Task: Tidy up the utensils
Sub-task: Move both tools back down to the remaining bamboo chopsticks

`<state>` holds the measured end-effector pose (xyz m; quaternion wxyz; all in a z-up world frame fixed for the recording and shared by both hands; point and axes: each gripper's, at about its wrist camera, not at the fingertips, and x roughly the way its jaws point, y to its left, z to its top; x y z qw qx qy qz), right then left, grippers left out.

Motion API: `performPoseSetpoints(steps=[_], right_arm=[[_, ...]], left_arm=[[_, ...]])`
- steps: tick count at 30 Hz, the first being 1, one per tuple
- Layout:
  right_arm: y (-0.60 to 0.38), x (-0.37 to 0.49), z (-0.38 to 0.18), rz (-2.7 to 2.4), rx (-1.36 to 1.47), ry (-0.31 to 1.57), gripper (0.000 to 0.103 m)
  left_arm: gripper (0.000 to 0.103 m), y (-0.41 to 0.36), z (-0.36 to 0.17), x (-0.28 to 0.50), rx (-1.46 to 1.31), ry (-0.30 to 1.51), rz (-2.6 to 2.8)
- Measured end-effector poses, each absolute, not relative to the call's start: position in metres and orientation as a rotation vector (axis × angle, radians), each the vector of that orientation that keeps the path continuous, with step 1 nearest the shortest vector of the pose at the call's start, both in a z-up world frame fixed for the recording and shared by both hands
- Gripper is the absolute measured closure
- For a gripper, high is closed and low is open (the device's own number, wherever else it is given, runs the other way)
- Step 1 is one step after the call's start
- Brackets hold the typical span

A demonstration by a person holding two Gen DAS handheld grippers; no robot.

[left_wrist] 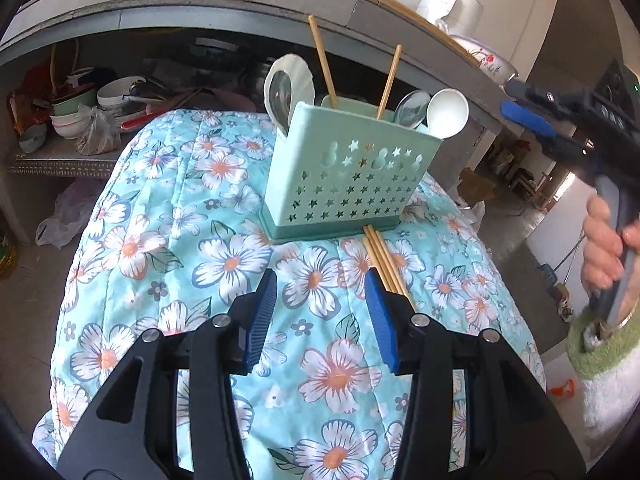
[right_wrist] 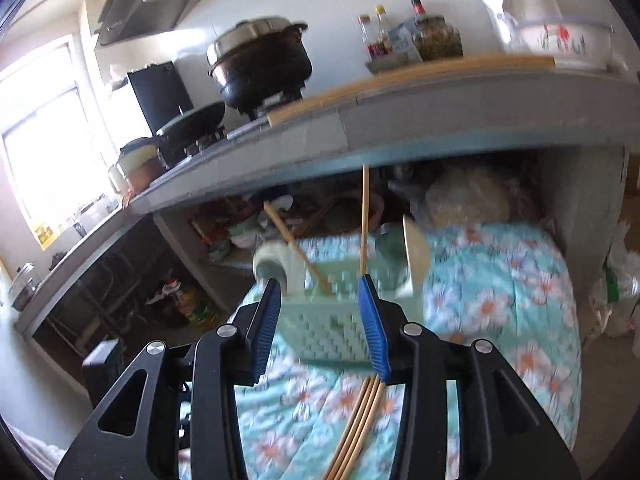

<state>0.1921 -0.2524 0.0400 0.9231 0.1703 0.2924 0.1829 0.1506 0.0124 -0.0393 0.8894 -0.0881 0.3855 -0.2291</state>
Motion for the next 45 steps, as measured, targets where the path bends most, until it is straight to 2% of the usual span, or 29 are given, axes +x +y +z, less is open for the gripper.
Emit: performPoseSetpoints(steps=[6, 11, 17, 19, 24, 37, 45], right_arm=[[-0.245, 0.166, -0.075, 0.343, 0.486, 0.916, 0.064], [-0.253, 0.151, -0.124, 0.341, 0.649, 0.994, 0.067], [-0.252, 0.148, -0.144, 0.35, 0.699, 1.033, 0.078], [-0.251, 0.149, -0.149, 0.353, 0.703, 1.043, 0.085], [-0.252, 0.152, -0.156, 0.377, 0.725, 1.032, 0.095], [-0.275, 0.141, -0.156, 0.376, 0.776, 0.975, 0.096], [-0.297, 0.121, -0.16, 0.343, 0.798, 0.969, 0.096]], left_arm=[[0.06, -0.001, -0.062, 0.143, -0.145, 0.93, -0.475], [0.06, -0.008, -0.083, 0.132, -0.144, 1.02, -0.509], [0.06, -0.015, -0.097, 0.126, -0.2, 1.085, -0.559], [0.06, -0.016, -0.099, 0.126, -0.212, 1.097, -0.569], [0.06, -0.026, -0.103, 0.128, -0.221, 1.118, -0.579], [0.062, -0.064, -0.11, 0.153, -0.275, 1.152, -0.633], [0.078, -0.071, -0.126, 0.185, -0.451, 1.202, -0.661]])
